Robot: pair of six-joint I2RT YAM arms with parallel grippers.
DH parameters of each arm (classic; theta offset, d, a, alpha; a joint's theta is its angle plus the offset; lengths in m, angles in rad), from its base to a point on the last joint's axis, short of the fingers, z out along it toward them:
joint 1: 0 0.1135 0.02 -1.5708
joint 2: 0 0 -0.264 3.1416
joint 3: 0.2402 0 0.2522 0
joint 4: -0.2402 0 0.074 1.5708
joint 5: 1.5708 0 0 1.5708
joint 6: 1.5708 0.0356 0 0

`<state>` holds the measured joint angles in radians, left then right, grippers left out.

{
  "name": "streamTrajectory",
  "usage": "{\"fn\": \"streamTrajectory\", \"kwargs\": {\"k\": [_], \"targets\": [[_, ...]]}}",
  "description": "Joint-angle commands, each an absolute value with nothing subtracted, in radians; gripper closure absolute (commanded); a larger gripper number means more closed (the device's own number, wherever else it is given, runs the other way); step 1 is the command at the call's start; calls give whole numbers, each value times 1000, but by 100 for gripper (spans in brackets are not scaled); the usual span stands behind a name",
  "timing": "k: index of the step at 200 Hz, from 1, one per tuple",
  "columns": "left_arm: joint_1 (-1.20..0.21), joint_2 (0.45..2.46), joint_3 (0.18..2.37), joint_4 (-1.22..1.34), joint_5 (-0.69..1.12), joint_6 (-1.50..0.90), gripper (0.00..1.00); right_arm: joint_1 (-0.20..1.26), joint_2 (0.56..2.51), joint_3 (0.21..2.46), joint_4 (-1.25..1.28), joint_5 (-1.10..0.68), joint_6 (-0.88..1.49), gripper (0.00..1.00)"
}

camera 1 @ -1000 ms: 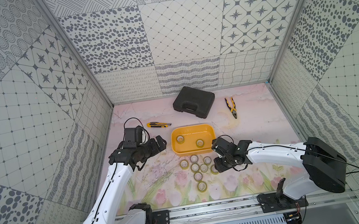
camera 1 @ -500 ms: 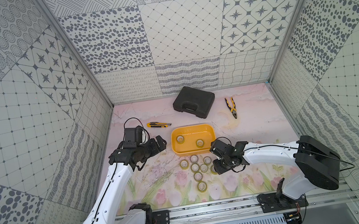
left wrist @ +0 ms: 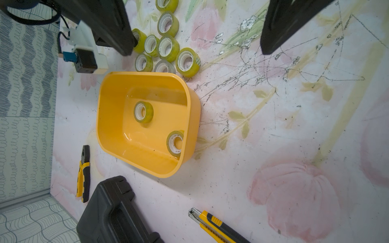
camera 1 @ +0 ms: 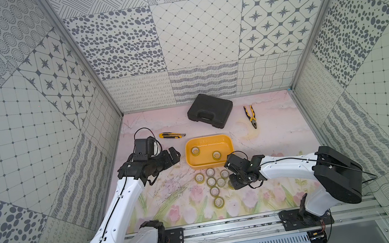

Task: Put the transparent tape into the storage box
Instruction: Pick up the tape at the center of the board, then place the tape in the storage box.

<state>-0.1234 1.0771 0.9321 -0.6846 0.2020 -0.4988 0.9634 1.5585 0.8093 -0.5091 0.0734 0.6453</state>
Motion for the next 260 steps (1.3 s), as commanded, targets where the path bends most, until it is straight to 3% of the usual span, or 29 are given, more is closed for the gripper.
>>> {"fn": "streamTrajectory", "kwargs": {"k": [1, 67, 111, 176, 260], "targets": [[-126, 1071, 935, -689, 194, -488, 1, 973, 1529, 792, -516, 101, 655, 90], [-127, 1056, 934, -689, 190, -488, 1, 973, 1359, 808, -629, 141, 657, 93], [-128, 1064, 986, -611, 210, -481, 1, 956, 1297, 942, -723, 180, 618, 90], [-127, 1214, 1070, -637, 270, -460, 1, 851, 1595, 1299, -722, 146, 496, 90], [-126, 1153, 1020, -606, 257, -467, 1, 762, 2008, 1621, -649, 63, 445, 90]]}}
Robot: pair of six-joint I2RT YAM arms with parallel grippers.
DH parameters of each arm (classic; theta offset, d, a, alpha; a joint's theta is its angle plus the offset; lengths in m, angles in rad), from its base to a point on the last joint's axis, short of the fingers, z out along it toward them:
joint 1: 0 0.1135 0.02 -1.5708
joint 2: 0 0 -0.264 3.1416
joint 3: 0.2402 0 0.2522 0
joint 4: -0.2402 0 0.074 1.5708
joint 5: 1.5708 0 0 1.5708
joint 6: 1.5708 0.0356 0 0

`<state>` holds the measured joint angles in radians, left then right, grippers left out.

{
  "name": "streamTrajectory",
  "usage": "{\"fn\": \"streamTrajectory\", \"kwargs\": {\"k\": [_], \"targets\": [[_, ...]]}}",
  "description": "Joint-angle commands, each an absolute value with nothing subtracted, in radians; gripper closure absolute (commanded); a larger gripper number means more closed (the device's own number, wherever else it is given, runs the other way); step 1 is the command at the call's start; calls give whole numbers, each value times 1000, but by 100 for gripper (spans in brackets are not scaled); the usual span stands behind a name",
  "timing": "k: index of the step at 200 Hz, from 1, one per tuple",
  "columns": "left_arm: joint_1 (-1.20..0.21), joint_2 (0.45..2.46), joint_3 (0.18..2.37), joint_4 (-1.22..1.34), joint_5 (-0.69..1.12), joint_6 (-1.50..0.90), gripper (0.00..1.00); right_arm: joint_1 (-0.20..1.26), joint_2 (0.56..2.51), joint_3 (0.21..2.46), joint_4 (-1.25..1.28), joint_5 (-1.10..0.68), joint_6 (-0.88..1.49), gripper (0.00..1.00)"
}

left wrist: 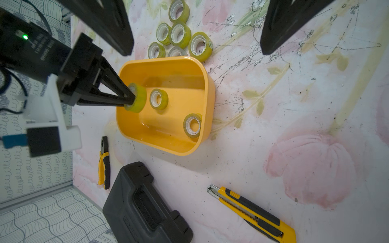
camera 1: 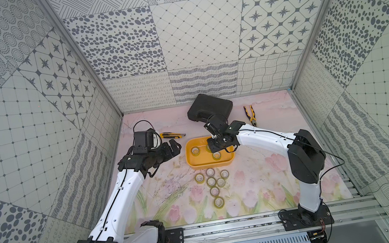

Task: Put the transparent tape into the storage box
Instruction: Place the tape in the storage box.

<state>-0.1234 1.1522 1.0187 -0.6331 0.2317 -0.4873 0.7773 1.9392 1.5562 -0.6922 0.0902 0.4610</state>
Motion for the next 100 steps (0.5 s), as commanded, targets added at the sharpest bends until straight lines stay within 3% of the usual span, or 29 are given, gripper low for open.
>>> {"fn": "streamTrajectory", "kwargs": {"k": [1, 100], "targets": [[-126, 1154, 1021, -606, 258, -467, 1, 760, 2011, 1623, -648, 63, 445, 90], [-125, 1184, 1003, -559, 317, -540, 1, 739, 2204, 1743, -599, 57, 502, 83]]}}
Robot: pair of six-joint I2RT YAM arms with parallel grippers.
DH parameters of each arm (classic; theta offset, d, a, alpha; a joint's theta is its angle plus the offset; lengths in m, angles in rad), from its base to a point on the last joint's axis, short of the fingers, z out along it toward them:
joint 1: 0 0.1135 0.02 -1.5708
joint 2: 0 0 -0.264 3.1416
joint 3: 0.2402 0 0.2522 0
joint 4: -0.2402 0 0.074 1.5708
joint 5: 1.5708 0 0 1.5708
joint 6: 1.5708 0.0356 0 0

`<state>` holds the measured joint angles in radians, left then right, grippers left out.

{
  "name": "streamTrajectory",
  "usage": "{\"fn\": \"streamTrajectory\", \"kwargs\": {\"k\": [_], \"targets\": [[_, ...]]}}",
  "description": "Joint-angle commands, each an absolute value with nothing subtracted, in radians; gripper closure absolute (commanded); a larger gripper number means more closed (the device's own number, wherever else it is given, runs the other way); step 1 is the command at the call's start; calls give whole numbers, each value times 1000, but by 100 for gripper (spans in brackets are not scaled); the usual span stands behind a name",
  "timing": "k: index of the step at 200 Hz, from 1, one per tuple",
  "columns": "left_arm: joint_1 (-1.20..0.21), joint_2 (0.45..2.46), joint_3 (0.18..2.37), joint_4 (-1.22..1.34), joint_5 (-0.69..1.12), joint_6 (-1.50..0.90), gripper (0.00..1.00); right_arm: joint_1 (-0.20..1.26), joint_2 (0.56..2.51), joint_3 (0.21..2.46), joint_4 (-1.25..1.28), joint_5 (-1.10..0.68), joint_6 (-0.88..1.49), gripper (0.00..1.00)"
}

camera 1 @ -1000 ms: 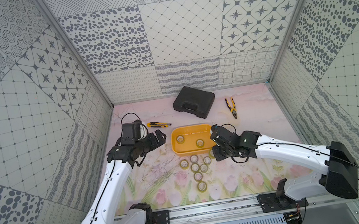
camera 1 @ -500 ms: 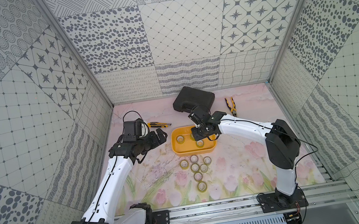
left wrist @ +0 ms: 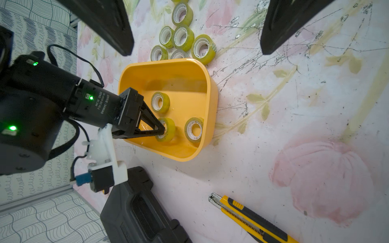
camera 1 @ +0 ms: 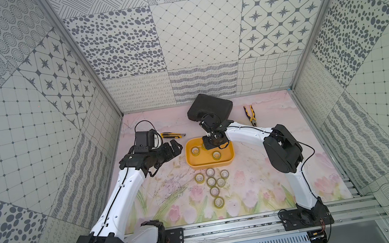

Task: Put the transparent tape into the storage box
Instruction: Place the tape in the storage box.

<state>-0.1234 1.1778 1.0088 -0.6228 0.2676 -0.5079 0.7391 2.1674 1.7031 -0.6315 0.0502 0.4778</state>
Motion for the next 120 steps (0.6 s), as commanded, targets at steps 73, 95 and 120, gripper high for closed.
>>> {"fn": "streamTrajectory", "kwargs": {"k": [73, 95, 120], "targets": [[-120, 1190, 1010, -566, 313, -532, 1, 738, 2177, 1745, -597, 28, 516, 53], [-120, 1188, 1014, -574, 306, -525, 1, 738, 2108, 1724, -583, -6, 509, 51], [-120, 1183, 1018, -593, 283, -510, 1, 738, 1988, 1674, -560, -12, 503, 50]]}}
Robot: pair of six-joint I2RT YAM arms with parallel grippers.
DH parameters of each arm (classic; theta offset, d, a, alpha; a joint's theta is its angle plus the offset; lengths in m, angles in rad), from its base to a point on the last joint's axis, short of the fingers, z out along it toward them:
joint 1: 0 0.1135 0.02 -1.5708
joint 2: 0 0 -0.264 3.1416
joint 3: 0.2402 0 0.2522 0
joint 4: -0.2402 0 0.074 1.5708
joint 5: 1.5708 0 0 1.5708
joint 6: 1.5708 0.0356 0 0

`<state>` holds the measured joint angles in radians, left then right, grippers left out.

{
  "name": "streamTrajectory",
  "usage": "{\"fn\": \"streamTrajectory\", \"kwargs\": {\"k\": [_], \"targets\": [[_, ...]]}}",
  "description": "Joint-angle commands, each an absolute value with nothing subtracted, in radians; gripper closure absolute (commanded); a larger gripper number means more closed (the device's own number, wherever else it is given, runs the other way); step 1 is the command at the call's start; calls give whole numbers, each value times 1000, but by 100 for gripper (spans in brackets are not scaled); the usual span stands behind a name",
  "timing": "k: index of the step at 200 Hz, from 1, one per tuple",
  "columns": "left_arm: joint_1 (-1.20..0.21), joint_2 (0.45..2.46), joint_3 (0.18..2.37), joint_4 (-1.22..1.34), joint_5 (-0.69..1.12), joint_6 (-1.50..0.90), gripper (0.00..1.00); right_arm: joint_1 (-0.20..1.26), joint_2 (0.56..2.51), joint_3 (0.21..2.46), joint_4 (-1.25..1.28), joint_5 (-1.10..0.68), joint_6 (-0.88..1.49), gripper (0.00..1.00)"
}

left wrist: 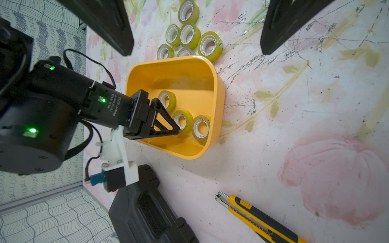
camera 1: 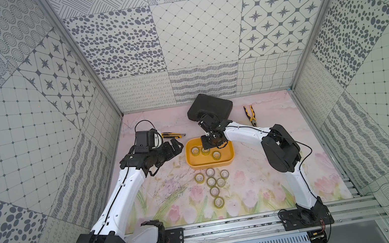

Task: Put the transparent tape into the storage box
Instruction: Place the tape in the storage box, then pick up the tape at the center of the board.

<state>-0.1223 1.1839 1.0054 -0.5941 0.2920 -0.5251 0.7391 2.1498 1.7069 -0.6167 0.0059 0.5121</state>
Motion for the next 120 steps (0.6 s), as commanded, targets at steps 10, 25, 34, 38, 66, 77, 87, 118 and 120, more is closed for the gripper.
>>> {"fn": "streamTrajectory", "kwargs": {"k": [10, 25, 34, 38, 66, 77, 87, 118, 120], "targets": [[-120, 1176, 1018, -597, 276, -502, 1, 738, 1931, 1640, -550, -6, 499, 49], [-120, 1162, 1013, -600, 265, -491, 1, 738, 1844, 1584, -536, -4, 488, 49], [-122, 1152, 1010, -604, 265, -485, 1, 738, 1792, 1537, -525, -14, 479, 49], [-122, 1148, 1007, -609, 264, -483, 1, 738, 1768, 1513, -518, -21, 476, 49], [-125, 1113, 973, -634, 266, -489, 1, 744, 1583, 1270, -421, -84, 480, 49], [-128, 1102, 947, -619, 259, -494, 1, 750, 1523, 1189, -419, -74, 488, 49], [-128, 1103, 937, -623, 256, -501, 1, 756, 1481, 1129, -437, -72, 493, 49], [-129, 1124, 955, -639, 270, -494, 1, 804, 1379, 964, -459, -73, 522, 50], [-130, 1124, 957, -640, 269, -494, 1, 807, 1375, 953, -456, -70, 524, 50]]}}
